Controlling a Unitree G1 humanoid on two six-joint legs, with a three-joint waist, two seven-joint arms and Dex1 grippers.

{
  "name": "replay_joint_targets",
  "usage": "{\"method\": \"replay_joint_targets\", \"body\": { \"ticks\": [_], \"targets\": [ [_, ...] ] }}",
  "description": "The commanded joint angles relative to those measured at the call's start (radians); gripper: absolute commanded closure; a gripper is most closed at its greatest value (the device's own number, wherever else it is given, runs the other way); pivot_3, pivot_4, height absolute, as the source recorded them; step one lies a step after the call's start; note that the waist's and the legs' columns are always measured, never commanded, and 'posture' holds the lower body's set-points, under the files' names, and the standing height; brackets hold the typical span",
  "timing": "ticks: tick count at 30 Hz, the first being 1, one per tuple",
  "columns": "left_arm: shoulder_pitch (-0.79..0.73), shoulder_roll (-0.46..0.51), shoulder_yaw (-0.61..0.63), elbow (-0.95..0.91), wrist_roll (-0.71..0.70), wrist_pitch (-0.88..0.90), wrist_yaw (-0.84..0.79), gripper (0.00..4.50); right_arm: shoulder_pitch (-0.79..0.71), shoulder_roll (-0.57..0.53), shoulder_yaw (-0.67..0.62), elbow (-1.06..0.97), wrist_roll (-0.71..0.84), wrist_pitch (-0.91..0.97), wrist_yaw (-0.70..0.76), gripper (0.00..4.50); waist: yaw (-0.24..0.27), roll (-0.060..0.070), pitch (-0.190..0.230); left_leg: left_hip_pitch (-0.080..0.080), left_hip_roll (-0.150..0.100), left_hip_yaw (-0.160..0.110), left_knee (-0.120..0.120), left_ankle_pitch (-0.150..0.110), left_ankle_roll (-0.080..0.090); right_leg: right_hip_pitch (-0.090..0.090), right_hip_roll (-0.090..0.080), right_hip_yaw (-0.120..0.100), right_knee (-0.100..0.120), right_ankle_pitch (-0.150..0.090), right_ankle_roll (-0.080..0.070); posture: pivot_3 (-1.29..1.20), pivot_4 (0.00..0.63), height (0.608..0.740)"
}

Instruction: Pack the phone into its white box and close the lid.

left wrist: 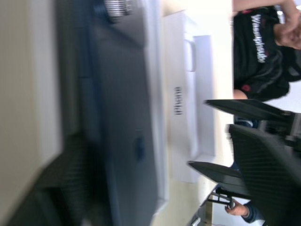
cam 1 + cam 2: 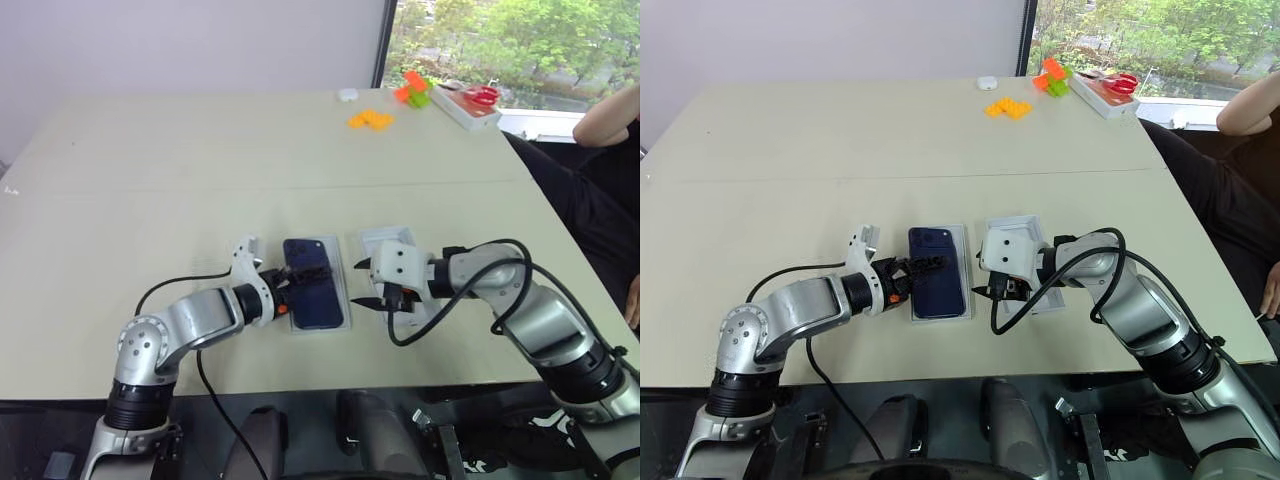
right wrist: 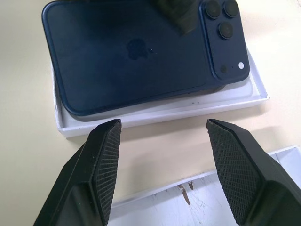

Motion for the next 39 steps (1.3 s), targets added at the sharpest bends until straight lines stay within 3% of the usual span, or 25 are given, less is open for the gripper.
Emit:
{"method": "replay_joint_targets", "body": {
  "ticks": [1, 11, 17, 23, 26, 29, 33, 36, 39],
  "targets": [
    [0.002, 0.061, 0.026, -0.062, -0.007, 0.02, -0.047, 0.04, -0.015, -0.004, -0.009, -0.016, -0.003, -0.014, -0.001, 1.46, -0.001, 0.0, 0.0, 0.0, 0.0, 0.0, 0.0, 0.0, 0.0, 0.0, 0.0, 0.0, 0.0, 0.0, 0.0, 0.0, 0.15, 0.739],
    [0.035, 0.385, 0.059, -0.166, -0.007, 0.059, -0.322, 0.04, -0.034, 0.01, 0.003, 0.022, -0.009, -0.043, 0.003, 1.46, 0.0, 0.0, 0.0, 0.0, 0.0, 0.0, 0.0, 0.0, 0.0, 0.0, 0.0, -0.001, -0.001, -0.001, 0.001, 0.0, 0.15, 0.739],
    [0.098, 0.588, 0.24, -0.127, 0.015, 0.029, -0.4, 0.04, -0.04, 0.018, 0.006, 0.037, -0.01, -0.056, 0.002, 1.46, -0.002, 0.0, 0.001, -0.001, 0.001, 0.0, -0.001, 0.0, 0.0, -0.002, 0.0, 0.0, -0.001, -0.002, 0.002, 0.0, 0.15, 0.739],
    [0.185, 0.613, 0.368, -0.101, 0.351, -0.053, -0.529, 0.04, -0.043, 0.036, -0.002, 0.045, -0.008, -0.045, -0.012, 1.46, -0.003, 0.0, 0.002, -0.001, 0.001, 0.001, -0.001, 0.0, 0.0, -0.003, 0.0, -0.001, -0.001, -0.002, 0.002, 0.0, 0.15, 0.739],
    [0.268, 0.66, 0.317, -0.179, 0.629, -0.09, -0.668, 0.04, -0.042, 0.042, -0.007, 0.051, -0.012, -0.047, -0.025, 1.46, -0.003, 0.001, 0.002, -0.003, 0.001, 0.002, -0.001, 0.0, 0.0, -0.005, 0.0, 0.0, -0.001, -0.002, 0.002, 0.0, 0.15, 0.739],
    [0.33, 0.644, 0.28, -0.23, 0.783, -0.136, -0.763, 0.87, -0.041, 0.047, -0.011, 0.056, -0.008, -0.032, -0.036, 2.38, -0.003, 0.001, 0.002, -0.004, 0.001, 0.004, -0.002, 0.0, 0.0, -0.007, -0.001, 0.002, -0.001, -0.002, 0.002, 0.0, 0.15, 0.739],
    [0.36, 0.648, 0.197, -0.277, 0.964, -0.155, -0.844, 2.85, -0.046, 0.046, -0.008, 0.064, -0.022, -0.014, -0.054, 4.39, -0.001, 0.0, 0.003, -0.005, 0.001, 0.003, -0.002, 0.0, 0.0, -0.008, -0.001, 0.001, -0.001, -0.002, 0.002, 0.0, 0.15, 0.739],
    [0.332, 0.618, 0.142, -0.305, 1.025, -0.153, -0.881, 4.43, -0.045, 0.041, 0.001, 0.057, -0.034, -0.016, -0.056, 4.5, -0.003, 0.0, 0.003, -0.005, 0.001, 0.004, -0.002, 0.0, 0.0, -0.009, 0.0, 0.002, -0.001, -0.002, 0.002, 0.0, 0.15, 0.739],
    [0.26, 0.584, 0.06, -0.311, 1.077, -0.105, -0.881, 4.48, -0.047, 0.043, 0.012, 0.055, -0.06, -0.016, -0.072, 4.5, -0.003, 0.0, 0.003, -0.006, 0.002, 0.003, -0.002, 0.0, 0.0, -0.009, 0.0, 0.001, -0.001, -0.002, 0.002, 0.0, 0.15, 0.739]
  ]
}}
